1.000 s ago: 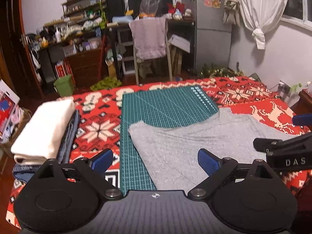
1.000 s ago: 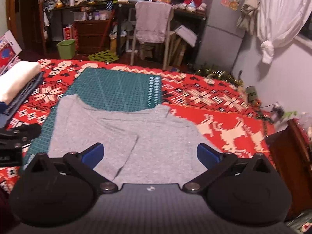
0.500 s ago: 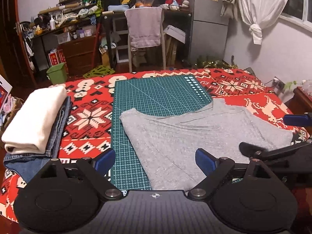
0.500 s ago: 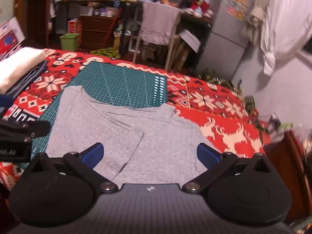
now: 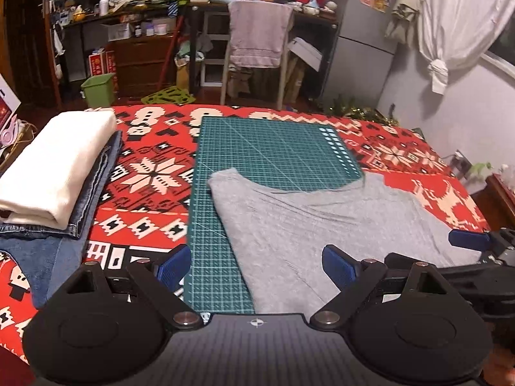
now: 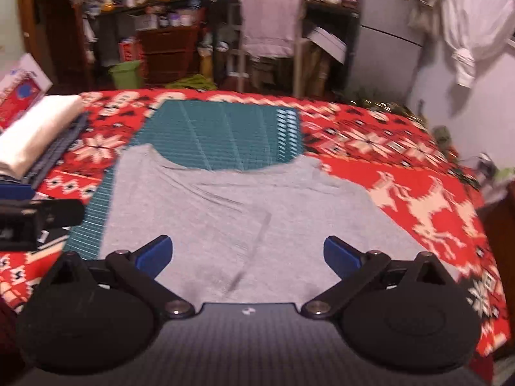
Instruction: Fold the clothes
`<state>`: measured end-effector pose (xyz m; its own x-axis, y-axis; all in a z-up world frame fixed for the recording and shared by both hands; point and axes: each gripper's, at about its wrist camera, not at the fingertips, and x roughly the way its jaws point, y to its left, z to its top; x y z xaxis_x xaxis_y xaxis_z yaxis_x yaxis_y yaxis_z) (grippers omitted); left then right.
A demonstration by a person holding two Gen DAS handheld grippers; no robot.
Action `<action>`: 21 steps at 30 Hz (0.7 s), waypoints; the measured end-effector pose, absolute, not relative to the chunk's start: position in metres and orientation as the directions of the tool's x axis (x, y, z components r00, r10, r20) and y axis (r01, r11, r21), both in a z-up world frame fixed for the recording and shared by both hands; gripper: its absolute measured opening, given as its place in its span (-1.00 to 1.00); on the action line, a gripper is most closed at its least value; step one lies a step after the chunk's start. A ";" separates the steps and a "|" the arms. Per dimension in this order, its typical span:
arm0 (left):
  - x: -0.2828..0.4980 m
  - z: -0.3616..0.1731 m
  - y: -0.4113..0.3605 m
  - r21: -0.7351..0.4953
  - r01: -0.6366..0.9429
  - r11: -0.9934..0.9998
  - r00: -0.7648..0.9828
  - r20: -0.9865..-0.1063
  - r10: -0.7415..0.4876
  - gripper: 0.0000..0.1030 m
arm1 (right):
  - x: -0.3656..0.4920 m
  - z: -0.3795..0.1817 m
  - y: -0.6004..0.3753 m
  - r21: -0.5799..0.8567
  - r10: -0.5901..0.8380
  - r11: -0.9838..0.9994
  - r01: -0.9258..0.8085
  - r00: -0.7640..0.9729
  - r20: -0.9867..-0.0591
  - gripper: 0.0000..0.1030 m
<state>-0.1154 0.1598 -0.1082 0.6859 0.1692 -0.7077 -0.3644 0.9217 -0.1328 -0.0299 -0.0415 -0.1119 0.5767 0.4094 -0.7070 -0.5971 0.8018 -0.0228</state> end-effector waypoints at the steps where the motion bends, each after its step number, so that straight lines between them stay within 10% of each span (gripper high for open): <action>1: -0.114 -0.109 0.164 -0.144 -0.369 0.918 0.683 -0.712 0.162 0.50 | -0.030 -0.112 -0.039 -0.022 0.421 0.795 -0.606 0.579 -0.699 0.77; 9: -0.084 -0.128 0.207 -0.248 -0.418 0.874 0.642 -0.761 0.091 -0.82 | -0.006 -0.118 0.006 0.022 0.470 0.739 -0.673 0.493 -0.732 -0.47; 21: -0.029 -0.163 0.266 -0.350 -0.431 0.832 0.645 -0.764 0.012 -0.92 | 0.037 -0.142 0.099 0.142 0.549 0.666 -0.733 0.352 -0.758 -0.96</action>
